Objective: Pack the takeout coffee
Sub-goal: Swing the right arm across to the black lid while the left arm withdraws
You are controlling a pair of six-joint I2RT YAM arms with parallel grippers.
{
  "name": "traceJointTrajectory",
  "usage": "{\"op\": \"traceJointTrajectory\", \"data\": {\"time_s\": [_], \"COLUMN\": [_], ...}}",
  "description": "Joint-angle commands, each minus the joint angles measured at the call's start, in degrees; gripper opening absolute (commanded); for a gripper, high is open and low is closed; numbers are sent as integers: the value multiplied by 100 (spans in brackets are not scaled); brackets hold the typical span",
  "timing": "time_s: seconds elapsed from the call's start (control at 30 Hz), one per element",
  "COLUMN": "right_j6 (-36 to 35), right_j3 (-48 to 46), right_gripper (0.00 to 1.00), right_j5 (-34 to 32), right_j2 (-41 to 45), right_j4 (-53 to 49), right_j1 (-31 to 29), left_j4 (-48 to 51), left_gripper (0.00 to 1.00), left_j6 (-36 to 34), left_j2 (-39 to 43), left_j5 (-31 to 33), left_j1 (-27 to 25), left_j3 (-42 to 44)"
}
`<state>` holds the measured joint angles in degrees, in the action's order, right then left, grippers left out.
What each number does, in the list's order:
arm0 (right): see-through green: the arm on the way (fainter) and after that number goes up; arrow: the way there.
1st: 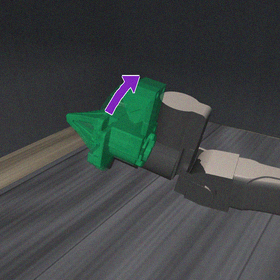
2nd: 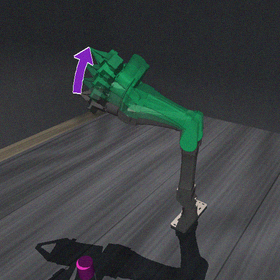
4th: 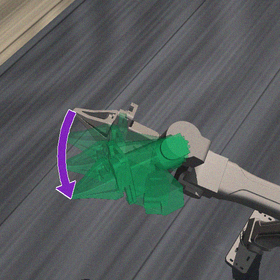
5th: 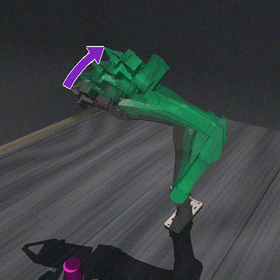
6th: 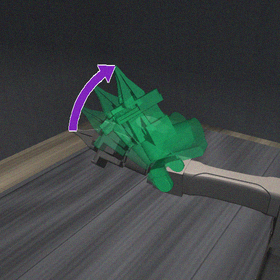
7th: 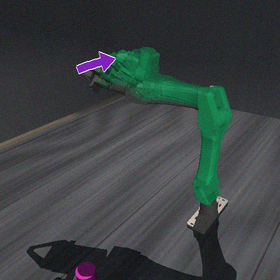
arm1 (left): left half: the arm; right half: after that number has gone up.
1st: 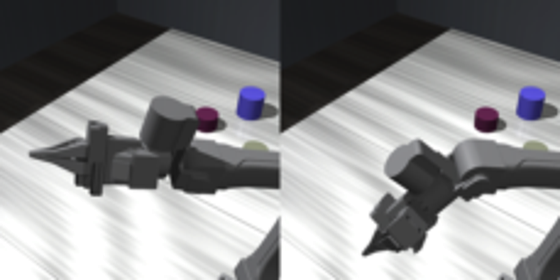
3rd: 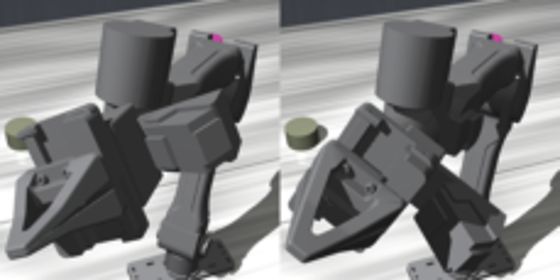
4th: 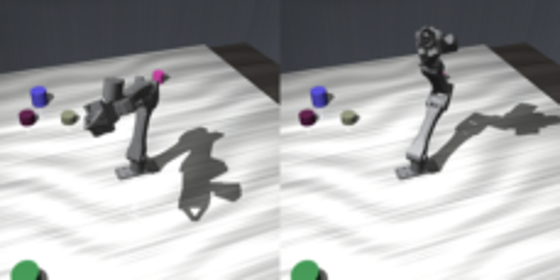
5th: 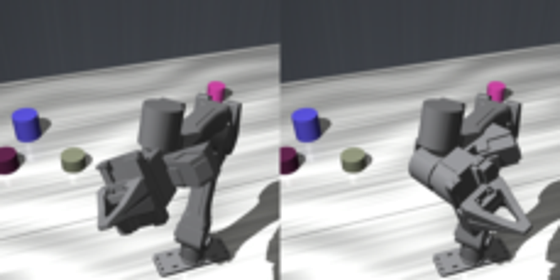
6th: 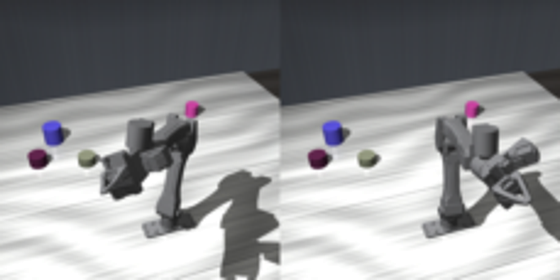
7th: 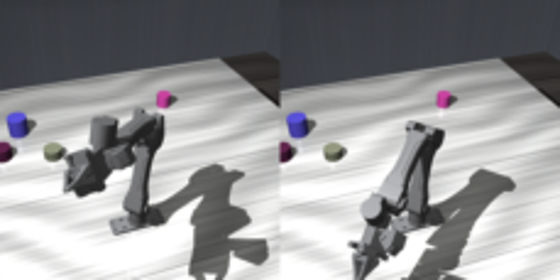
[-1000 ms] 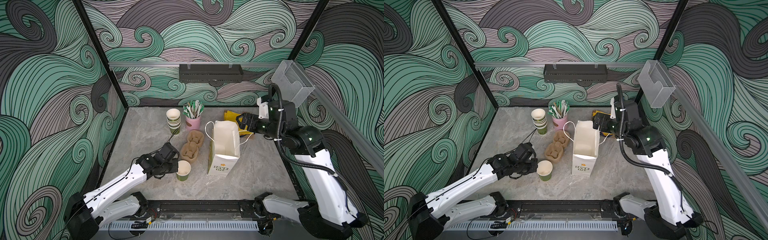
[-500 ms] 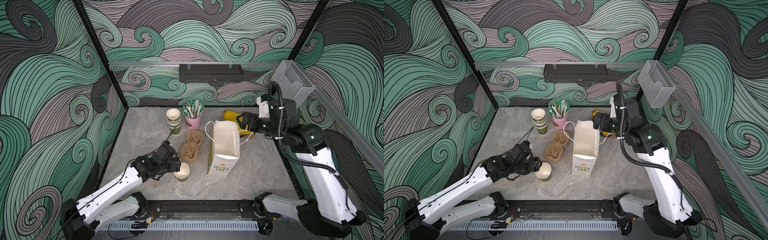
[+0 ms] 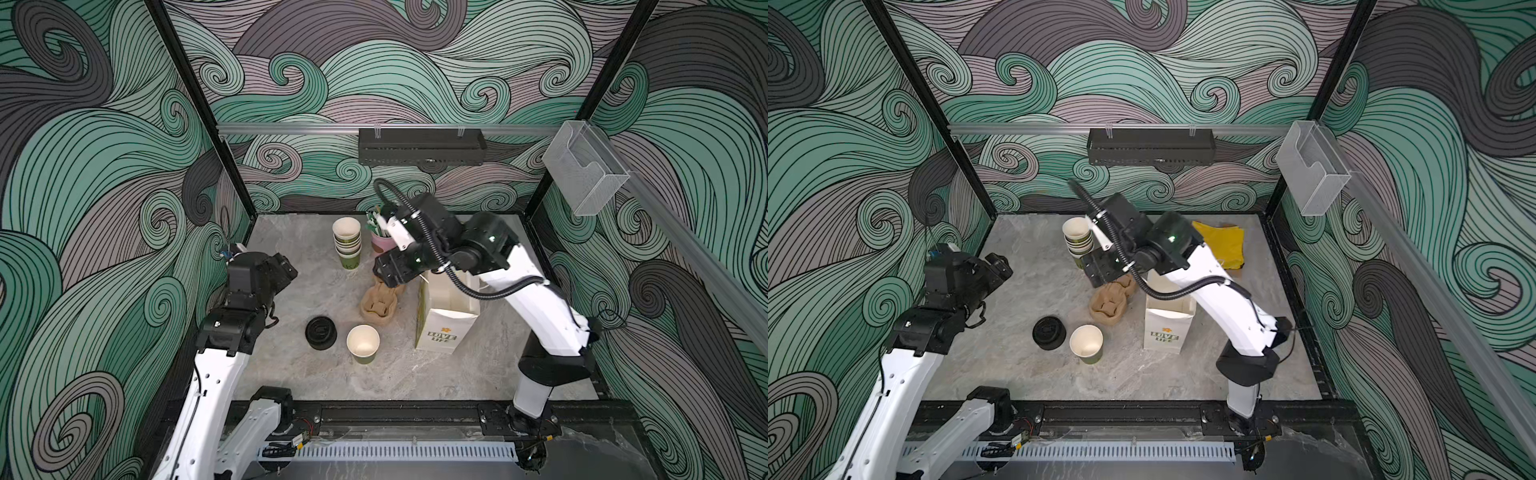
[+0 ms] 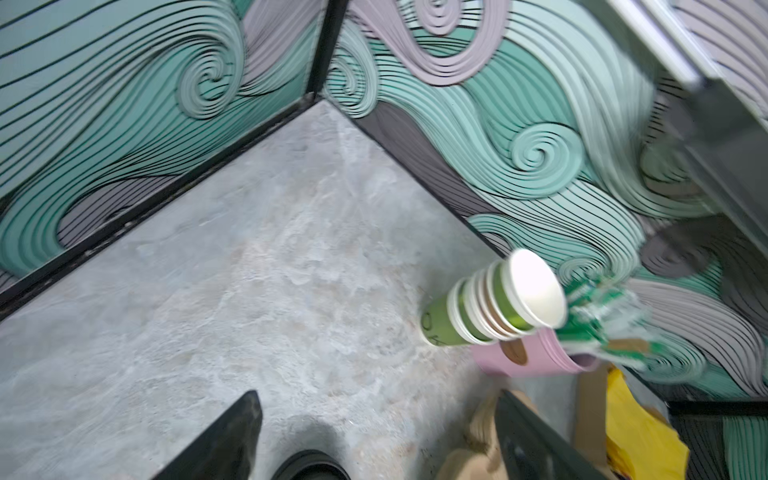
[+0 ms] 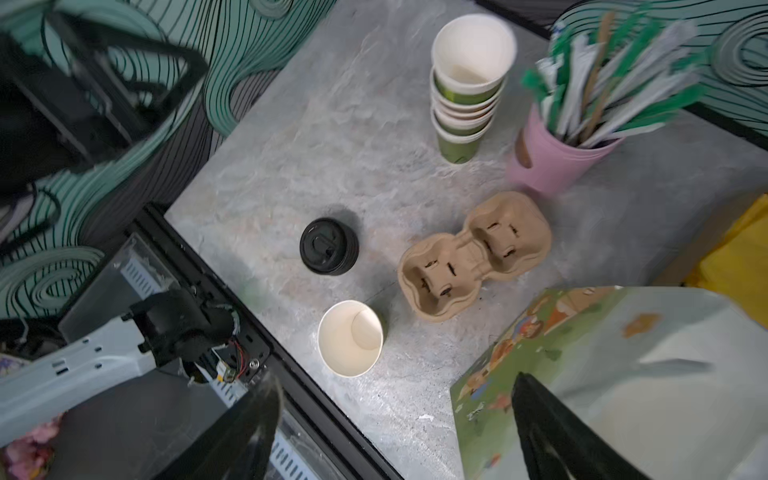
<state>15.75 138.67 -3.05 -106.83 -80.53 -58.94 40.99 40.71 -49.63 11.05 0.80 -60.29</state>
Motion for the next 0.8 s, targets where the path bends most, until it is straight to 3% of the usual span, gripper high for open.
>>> {"op": "traceJointTrajectory", "data": {"time_s": [0.0,0.2,0.43,0.77], "right_j6": [-254,-458,-688,-1555], "right_j3": [-34,-266,-427,339], "right_gripper": [86,88,90,90], "right_j5": [-99,-589,334,834], "right_j2": [-365,-1345,-2161,-3102], "right_j4": [-398,-235,421,833], "right_j1": [-575,-1329,-1269,-709], "left_j4": [123,-226,-81,-184], "left_gripper": [93,99,99,99], "left_j6": [114,491,197,18], "left_j2": [-339,-62,358,394], "left_j5": [-1518,-2231,-3095,-2794], "left_j1": [1129,2305,3467,3644], "left_j3": [116,875,1158,1327]}}
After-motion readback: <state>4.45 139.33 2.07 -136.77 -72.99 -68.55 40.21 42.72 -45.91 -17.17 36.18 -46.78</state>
